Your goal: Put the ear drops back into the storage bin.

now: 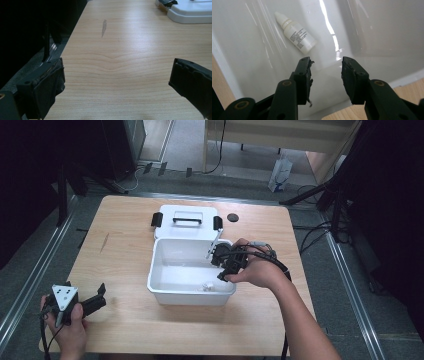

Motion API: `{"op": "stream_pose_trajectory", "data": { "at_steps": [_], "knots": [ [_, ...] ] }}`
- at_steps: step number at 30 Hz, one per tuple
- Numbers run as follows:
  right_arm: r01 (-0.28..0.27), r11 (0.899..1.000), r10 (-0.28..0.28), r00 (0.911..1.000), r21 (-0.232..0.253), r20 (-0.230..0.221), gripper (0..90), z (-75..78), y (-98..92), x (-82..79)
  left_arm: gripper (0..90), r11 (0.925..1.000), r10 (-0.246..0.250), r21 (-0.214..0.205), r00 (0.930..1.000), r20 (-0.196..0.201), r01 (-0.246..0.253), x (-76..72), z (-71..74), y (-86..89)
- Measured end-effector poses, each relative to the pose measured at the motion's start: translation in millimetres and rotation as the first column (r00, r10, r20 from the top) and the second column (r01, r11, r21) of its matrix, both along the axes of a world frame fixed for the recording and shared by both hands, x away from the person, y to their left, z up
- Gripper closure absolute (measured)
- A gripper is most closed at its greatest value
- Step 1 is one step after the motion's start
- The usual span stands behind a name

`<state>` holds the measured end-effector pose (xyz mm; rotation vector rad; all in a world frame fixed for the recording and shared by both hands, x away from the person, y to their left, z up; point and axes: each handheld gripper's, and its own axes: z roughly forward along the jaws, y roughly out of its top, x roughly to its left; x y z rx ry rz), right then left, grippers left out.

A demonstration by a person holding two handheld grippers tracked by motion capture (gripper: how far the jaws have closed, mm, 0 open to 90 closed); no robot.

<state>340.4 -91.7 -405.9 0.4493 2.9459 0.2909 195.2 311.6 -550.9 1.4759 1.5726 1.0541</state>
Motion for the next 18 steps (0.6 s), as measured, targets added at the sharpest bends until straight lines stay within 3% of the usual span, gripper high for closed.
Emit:
{"op": "stream_pose_trajectory", "data": {
  "at_steps": [10, 18],
  "knots": [
    [0.036, 0.999, -0.037, 0.9988, 0.033, 0.033, 44.0, 18.0, -6.6, -3.7, 0.6, 1.0000, 0.000, -0.001, 1.0000, 0.001, 0.000, 0.0, 0.0, 0.0],
    [0.059, 0.997, -0.061, 0.9969, 0.047, 0.049, 39.3, 28.9, -14.0, -6.3, 0.6, 1.0000, -0.001, -0.001, 1.0000, 0.000, 0.001, 0.1, 0.0, 0.3]
  ]
}}
